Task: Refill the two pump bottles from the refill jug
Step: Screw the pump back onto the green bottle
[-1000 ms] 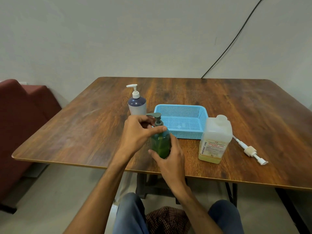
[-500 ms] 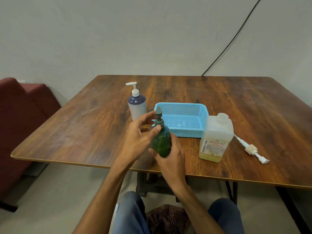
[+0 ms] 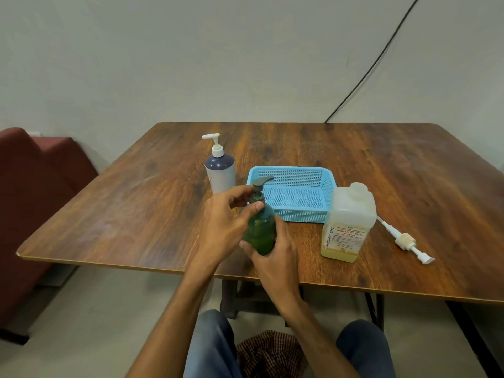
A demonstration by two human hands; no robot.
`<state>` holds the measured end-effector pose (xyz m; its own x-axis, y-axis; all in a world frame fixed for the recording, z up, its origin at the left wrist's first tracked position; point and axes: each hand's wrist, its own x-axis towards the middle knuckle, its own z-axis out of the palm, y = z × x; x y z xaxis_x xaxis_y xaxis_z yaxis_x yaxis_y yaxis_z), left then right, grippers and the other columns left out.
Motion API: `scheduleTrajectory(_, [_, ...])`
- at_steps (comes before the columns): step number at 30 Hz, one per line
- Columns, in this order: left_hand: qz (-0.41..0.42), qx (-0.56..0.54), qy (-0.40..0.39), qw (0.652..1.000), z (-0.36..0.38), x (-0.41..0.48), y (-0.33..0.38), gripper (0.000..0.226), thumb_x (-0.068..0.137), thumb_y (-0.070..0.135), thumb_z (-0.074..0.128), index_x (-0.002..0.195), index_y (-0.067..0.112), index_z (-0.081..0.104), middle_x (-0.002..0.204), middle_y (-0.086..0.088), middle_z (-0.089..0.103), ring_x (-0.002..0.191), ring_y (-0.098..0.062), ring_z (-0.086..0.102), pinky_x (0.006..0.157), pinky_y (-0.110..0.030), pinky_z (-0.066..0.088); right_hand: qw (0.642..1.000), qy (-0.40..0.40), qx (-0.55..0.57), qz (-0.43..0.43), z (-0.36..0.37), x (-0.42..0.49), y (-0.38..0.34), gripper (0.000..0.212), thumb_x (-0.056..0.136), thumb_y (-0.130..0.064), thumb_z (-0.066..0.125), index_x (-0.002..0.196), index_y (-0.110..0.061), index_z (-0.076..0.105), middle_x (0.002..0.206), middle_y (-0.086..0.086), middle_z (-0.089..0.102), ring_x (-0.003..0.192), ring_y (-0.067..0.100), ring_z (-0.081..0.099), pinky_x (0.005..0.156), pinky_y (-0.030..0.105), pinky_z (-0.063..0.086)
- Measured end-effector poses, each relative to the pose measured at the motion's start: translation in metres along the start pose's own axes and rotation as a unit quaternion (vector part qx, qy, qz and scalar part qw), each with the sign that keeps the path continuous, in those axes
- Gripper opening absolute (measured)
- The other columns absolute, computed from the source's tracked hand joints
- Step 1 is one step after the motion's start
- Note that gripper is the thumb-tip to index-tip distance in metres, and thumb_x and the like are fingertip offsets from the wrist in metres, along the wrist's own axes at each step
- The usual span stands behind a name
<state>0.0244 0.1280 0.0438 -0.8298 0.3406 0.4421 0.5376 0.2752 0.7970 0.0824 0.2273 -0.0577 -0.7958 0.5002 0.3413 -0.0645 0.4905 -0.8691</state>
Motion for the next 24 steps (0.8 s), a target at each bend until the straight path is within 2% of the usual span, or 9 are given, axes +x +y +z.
scheduleTrajectory(3, [-0.017,-0.047,-0.062,0.997,-0.007,0.004,-0.004,0.029,0.091,0.008,0.068,0.12,0.01,0.069,0.113,0.001,0.073,0.108,-0.012,0.066,0.094,-0.036,0.056,1.0,0.001,0.0,0.002,0.0,0.0,0.0,0.08,0.075,-0.051,0.08,0.142,-0.031,0.042,0.134,-0.013,0.053,0.128,0.006,0.048,0.103,0.04,0.049])
scheduleTrajectory(5, [-0.018,-0.06,-0.06,0.996,-0.008,0.004,-0.005,0.029,0.09,0.008,0.069,0.119,0.009,0.069,0.113,-0.001,0.073,0.109,-0.014,0.067,0.095,-0.039,0.056,1.0,0.0,-0.002,0.002,0.001,-0.001,0.001,0.079,0.075,-0.051,0.079,0.142,-0.031,0.042,0.134,-0.013,0.053,0.127,0.006,0.049,0.101,0.04,0.05])
scheduleTrajectory(11, [0.018,-0.027,0.06,0.998,0.003,-0.004,-0.007,0.032,0.078,0.02,0.082,0.108,0.013,0.073,0.099,0.003,0.075,0.089,-0.012,0.07,0.079,-0.028,0.06,1.0,0.006,-0.002,-0.002,0.0,0.0,-0.001,0.077,0.074,-0.046,0.083,0.14,-0.031,0.045,0.129,-0.014,0.055,0.124,0.005,0.051,0.1,0.039,0.051])
scheduleTrajectory(15, [0.026,-0.014,0.085,0.996,0.007,-0.008,-0.009,0.036,0.078,0.023,0.083,0.11,0.009,0.073,0.1,0.0,0.075,0.09,-0.013,0.07,0.079,-0.025,0.059,1.0,0.007,-0.005,-0.004,0.001,0.0,-0.001,0.078,0.074,-0.045,0.082,0.14,-0.031,0.044,0.13,-0.013,0.055,0.125,0.005,0.05,0.101,0.039,0.051])
scheduleTrajectory(19, [0.016,-0.015,0.043,0.999,0.003,-0.008,-0.005,0.034,0.084,0.012,0.076,0.118,0.012,0.07,0.106,0.006,0.073,0.098,-0.004,0.069,0.086,-0.025,0.058,1.0,0.001,-0.003,0.001,0.002,0.0,0.002,0.077,0.074,-0.053,0.079,0.14,-0.031,0.045,0.13,-0.012,0.055,0.124,0.008,0.052,0.099,0.042,0.051])
scheduleTrajectory(22, [-0.018,-0.049,-0.031,0.998,-0.003,-0.003,-0.007,0.034,0.091,0.004,0.066,0.125,0.01,0.067,0.116,0.0,0.072,0.11,-0.008,0.066,0.096,-0.038,0.056,1.0,-0.001,-0.002,0.001,0.001,-0.001,0.003,0.077,0.075,-0.055,0.078,0.14,-0.031,0.044,0.131,-0.012,0.055,0.125,0.009,0.051,0.099,0.043,0.051])
scheduleTrajectory(24, [-0.032,-0.078,-0.07,0.994,-0.007,-0.002,-0.01,0.035,0.096,0.0,0.057,0.128,0.013,0.064,0.124,-0.002,0.068,0.119,-0.012,0.062,0.102,-0.043,0.052,1.0,-0.002,-0.006,0.002,0.001,-0.001,0.002,0.078,0.075,-0.054,0.078,0.141,-0.031,0.043,0.131,-0.013,0.054,0.125,0.007,0.05,0.1,0.042,0.05])
